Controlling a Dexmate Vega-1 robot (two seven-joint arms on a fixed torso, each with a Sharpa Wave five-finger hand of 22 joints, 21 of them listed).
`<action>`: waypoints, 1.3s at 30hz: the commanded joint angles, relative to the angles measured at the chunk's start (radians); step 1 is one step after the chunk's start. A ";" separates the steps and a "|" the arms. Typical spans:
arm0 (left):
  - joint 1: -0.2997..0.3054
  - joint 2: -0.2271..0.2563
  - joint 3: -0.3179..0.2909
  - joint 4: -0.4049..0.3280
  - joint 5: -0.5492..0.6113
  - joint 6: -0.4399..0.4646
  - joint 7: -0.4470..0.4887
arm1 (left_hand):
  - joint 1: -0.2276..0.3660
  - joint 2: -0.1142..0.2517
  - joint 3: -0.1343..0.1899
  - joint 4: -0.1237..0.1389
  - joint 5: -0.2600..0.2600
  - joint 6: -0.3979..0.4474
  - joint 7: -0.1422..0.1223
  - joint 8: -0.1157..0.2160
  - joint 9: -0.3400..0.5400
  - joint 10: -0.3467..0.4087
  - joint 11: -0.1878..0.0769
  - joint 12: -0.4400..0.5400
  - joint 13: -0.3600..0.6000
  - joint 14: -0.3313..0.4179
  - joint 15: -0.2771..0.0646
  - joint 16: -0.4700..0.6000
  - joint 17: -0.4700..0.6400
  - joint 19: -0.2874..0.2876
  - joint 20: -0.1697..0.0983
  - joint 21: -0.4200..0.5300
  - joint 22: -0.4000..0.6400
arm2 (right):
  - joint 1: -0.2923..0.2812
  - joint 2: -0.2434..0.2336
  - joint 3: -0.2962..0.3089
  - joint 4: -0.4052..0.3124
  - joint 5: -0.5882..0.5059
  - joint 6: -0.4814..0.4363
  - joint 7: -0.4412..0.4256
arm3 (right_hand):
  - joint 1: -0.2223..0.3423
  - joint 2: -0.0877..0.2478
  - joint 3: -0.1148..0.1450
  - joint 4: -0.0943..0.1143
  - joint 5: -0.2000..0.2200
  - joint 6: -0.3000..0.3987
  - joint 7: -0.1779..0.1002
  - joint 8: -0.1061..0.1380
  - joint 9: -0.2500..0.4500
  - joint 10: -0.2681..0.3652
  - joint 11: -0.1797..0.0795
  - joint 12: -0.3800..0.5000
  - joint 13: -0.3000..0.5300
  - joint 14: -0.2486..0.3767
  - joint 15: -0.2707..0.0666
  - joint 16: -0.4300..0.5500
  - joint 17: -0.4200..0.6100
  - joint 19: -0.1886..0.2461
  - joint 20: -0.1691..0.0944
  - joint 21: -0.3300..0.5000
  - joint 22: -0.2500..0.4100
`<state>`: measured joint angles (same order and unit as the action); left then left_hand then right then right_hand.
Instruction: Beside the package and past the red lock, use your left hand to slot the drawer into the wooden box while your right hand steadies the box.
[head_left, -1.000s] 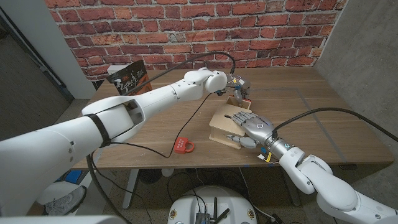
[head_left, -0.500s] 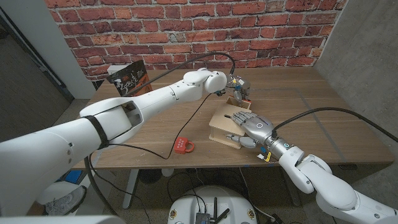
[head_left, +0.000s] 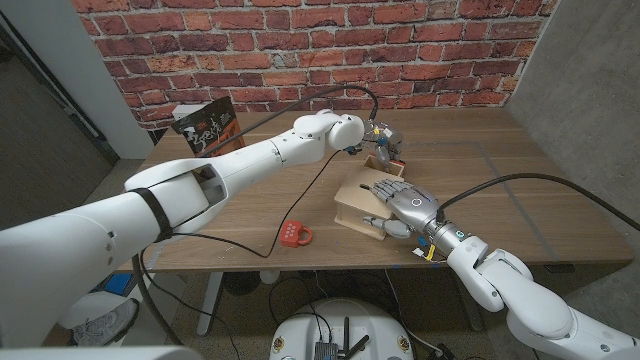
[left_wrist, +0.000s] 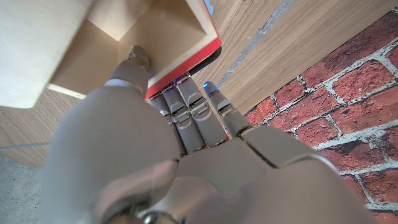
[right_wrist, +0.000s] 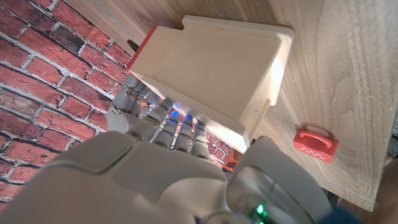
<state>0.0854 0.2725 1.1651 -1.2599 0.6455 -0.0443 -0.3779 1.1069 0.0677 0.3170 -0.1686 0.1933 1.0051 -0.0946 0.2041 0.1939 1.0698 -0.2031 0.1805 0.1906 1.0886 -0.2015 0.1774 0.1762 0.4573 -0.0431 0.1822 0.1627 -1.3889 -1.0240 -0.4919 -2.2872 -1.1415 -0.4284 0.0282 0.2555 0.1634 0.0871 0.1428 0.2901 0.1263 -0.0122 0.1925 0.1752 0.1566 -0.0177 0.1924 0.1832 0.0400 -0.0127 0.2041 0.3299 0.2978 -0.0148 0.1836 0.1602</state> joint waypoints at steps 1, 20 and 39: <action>-0.002 0.011 -0.008 -0.013 0.000 -0.015 -0.020 | 0.001 0.014 0.004 0.012 0.005 -0.021 -0.001 -0.005 -0.003 -0.021 -0.002 0.001 -0.003 -0.030 -0.038 -0.004 -0.004 -0.012 -0.155 -0.003 0.003 | -0.001 0.001 -0.001 0.000 0.003 -0.001 -0.001 | -0.010 0.004 0.007 0.001 -0.001 0.010 0.000 0.006 0.005 0.008 0.001 0.005 0.006 0.008 -0.003 0.004 0.000 0.007 -0.002 0.003 0.006; 0.004 0.030 -0.019 -0.052 0.009 -0.010 -0.055 | -0.103 -0.046 0.007 0.011 0.004 -0.108 0.005 -0.018 -0.011 -0.114 -0.005 -0.001 -0.007 -0.117 -0.034 -0.007 -0.008 -0.010 -0.154 0.001 0.002 | -0.002 0.007 -0.002 0.003 0.009 -0.005 -0.014 | -0.010 0.004 0.007 0.001 -0.001 0.010 0.000 0.006 0.005 0.008 0.001 0.005 0.006 0.008 -0.003 0.004 0.000 0.007 -0.002 0.003 0.006; -0.011 0.029 -0.021 -0.058 0.012 0.004 -0.110 | -0.196 -0.119 0.002 0.016 0.001 -0.218 0.011 -0.019 -0.003 -0.284 -0.005 -0.008 -0.009 -0.301 -0.018 -0.014 -0.013 -0.003 -0.157 -0.002 0.001 | -0.005 0.003 0.001 0.001 0.023 -0.007 -0.015 | -0.010 0.004 0.007 0.001 -0.001 0.010 0.000 0.006 0.005 0.008 0.001 0.005 0.006 0.008 -0.003 0.004 0.000 0.007 -0.002 0.003 0.006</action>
<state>0.0867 0.3054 1.1459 -1.3200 0.6572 -0.0470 -0.4624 0.9240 -0.0500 0.3227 -0.1546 0.1956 0.7975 -0.0826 0.1822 0.1887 0.7961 -0.2087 0.1730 0.1815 0.7997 -0.0944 0.1607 0.1628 0.4490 -0.0483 0.1822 0.1629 -1.3909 -1.0181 -0.4940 -2.2849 -1.1310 -0.4319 0.0165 0.2555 0.1634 0.0871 0.1427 0.2901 0.1263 -0.0122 0.1925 0.1751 0.1565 -0.0175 0.1893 0.1839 0.0399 -0.0127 0.2041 0.3299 0.2963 -0.0157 0.1794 0.1601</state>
